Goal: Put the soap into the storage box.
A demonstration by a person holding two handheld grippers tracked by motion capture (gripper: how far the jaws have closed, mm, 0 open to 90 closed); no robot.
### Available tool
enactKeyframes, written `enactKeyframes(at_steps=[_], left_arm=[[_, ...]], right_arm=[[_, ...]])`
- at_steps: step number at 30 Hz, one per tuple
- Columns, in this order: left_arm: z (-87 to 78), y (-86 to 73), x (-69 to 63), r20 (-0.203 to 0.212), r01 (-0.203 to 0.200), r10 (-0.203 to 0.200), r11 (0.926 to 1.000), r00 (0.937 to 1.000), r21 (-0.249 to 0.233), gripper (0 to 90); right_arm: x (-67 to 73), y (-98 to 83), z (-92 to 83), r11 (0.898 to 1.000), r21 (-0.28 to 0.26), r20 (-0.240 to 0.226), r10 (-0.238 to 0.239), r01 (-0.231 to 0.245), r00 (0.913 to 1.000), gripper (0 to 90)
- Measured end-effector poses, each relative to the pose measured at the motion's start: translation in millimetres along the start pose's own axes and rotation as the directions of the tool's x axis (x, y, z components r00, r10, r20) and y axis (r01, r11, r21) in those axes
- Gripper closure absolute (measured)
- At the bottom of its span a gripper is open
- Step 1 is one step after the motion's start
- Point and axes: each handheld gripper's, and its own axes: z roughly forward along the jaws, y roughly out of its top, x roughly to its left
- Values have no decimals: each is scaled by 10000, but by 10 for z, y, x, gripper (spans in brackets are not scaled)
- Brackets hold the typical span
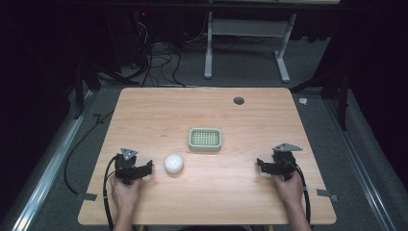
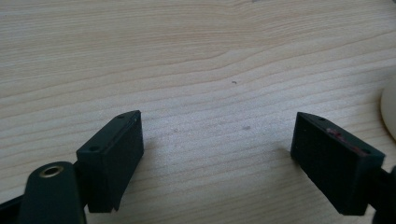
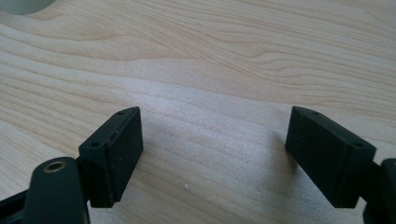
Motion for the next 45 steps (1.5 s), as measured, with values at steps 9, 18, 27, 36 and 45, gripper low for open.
enactKeyframes(at_steps=[9, 18, 27, 36, 45], left_arm=[[-3, -2, -10, -10, -28, 28, 10000, 10000, -15, 183], [-78, 36, -11, 237, 58, -51, 9995, 9997, -303, 185], [-202, 108, -48, 581, -148, 183, 9981, 9981, -602, 181], [-333, 150, -127, 975, -483, 550, 9964, 9937, -698, 173], [-430, 193, -242, 1585, -597, 733, 9943, 9846, -886, 163]], right_arm=[[2, -1, 1, 10000, -8, 8, 10, -10, 10000, 199], [-1, -1, -2, 10000, -3, -14, 5, -5, 10000, 198], [1, -1, -1, 10000, 5, 3, -12, 12, 10000, 199], [0, -1, -2, 10000, 3, -3, -2, 2, 10000, 198], [1, -1, 0, 10000, 1, 17, -37, 37, 10000, 199]])
